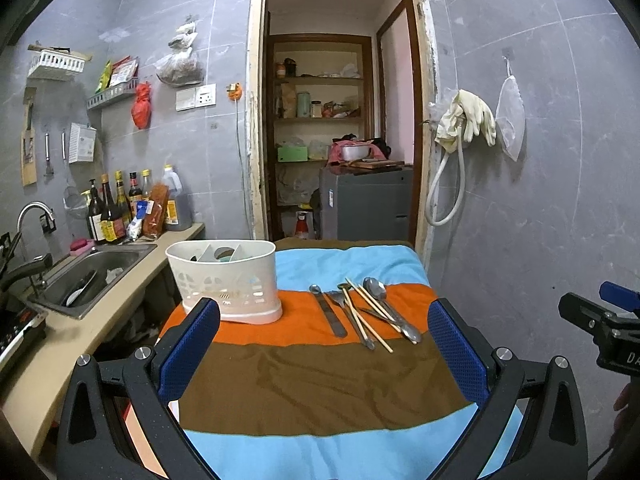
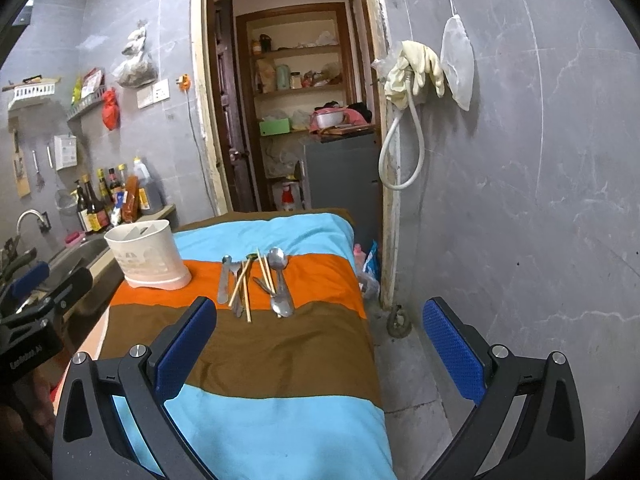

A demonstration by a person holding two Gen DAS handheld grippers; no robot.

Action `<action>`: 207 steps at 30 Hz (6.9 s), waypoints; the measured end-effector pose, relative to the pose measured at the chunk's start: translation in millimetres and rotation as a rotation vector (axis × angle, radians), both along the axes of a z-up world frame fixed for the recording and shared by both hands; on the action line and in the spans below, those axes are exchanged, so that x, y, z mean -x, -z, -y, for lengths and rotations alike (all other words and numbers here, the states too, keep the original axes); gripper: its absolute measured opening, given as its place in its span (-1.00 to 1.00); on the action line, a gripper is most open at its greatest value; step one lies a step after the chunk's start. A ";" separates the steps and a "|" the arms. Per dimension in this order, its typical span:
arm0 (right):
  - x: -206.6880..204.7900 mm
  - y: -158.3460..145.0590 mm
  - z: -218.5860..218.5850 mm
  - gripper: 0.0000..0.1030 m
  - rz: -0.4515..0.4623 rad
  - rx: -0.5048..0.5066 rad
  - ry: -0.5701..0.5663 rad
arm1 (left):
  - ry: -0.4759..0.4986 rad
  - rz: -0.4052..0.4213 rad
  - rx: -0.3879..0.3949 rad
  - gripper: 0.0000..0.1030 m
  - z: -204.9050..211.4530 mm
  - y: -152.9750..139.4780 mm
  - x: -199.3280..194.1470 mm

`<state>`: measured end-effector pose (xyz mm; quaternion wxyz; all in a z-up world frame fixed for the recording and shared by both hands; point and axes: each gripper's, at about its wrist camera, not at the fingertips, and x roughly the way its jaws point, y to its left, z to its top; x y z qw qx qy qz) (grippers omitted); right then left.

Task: Organize utensils
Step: 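Lower the left tool onto the knife while the right tool lowers onto a steel spoon, then close the left tool on the knife while the right tool grips the steel spoon, then lift the knife with the left tool while the right tool lifts the spoon, then drop the knife into the white caddy while the right tool drops the spoon in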

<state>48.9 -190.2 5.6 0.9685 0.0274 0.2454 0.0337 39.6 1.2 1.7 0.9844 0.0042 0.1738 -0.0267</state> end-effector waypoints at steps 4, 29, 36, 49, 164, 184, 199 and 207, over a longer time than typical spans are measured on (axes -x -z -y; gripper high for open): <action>-11.1 -1.5 0.3 1.00 -0.003 0.000 0.004 | -0.006 -0.002 0.003 0.98 1.2 -1.3 -14.5; -172.5 38.8 0.3 1.00 -0.032 0.014 -0.200 | -0.192 -0.102 -0.046 0.98 0.5 44.9 -158.5; -226.4 68.0 6.0 1.00 -0.114 -0.035 -0.256 | -0.172 -0.208 -0.051 0.97 -2.0 84.8 -209.2; -293.7 118.7 -17.3 0.17 -0.298 -0.055 -0.413 | -0.145 -0.422 -0.008 0.24 -22.4 154.9 -273.2; -256.6 -10.1 -173.1 -0.91 0.148 -0.511 -0.559 | -0.009 -0.008 0.328 -0.74 -206.1 0.9 -231.8; -276.7 48.3 -245.6 -0.91 0.237 -0.485 -0.525 | -0.046 0.106 0.444 -0.74 -292.9 53.4 -261.3; -274.7 68.5 -255.1 -0.90 0.240 -0.397 -0.546 | -0.107 0.241 0.227 -0.74 -254.6 81.7 -245.4; -266.7 70.4 -259.8 -0.84 0.221 -0.325 -0.578 | -0.077 0.216 0.196 -0.74 -253.5 85.8 -239.8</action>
